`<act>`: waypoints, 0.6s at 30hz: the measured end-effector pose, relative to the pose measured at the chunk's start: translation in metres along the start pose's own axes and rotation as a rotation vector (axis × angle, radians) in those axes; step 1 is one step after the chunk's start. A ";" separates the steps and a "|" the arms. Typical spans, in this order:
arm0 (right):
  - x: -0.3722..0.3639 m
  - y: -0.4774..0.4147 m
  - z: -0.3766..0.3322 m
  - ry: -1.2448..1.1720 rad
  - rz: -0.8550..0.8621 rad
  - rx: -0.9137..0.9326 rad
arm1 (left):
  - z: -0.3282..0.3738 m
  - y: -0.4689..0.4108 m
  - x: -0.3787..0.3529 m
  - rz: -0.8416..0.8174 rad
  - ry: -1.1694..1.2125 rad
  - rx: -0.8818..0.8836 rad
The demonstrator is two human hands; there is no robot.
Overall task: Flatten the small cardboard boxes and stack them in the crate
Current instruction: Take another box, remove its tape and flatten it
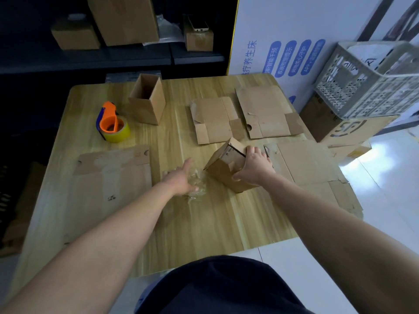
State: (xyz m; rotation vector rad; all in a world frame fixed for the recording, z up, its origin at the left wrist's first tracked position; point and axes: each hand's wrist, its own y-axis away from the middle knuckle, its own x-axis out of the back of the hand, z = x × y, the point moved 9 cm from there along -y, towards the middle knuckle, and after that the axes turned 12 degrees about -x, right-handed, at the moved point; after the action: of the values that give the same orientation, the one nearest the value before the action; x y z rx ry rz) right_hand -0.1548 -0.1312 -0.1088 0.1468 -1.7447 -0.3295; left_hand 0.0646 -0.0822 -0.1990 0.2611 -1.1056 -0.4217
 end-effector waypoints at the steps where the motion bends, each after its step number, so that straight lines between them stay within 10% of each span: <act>1: -0.002 0.000 -0.002 0.004 0.005 0.000 | -0.002 0.000 0.003 0.006 -0.004 0.012; 12: -0.005 -0.001 -0.024 0.068 0.020 0.044 | -0.031 0.020 -0.016 -0.314 -0.132 0.152; 18: 0.000 0.003 -0.048 0.012 0.037 0.087 | -0.035 0.022 -0.011 -0.215 -0.018 0.180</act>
State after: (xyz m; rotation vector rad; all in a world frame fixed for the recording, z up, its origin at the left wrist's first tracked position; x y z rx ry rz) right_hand -0.1081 -0.1346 -0.0999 0.1789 -1.7486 -0.2254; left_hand 0.0964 -0.0574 -0.2134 0.5394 -1.1386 -0.5164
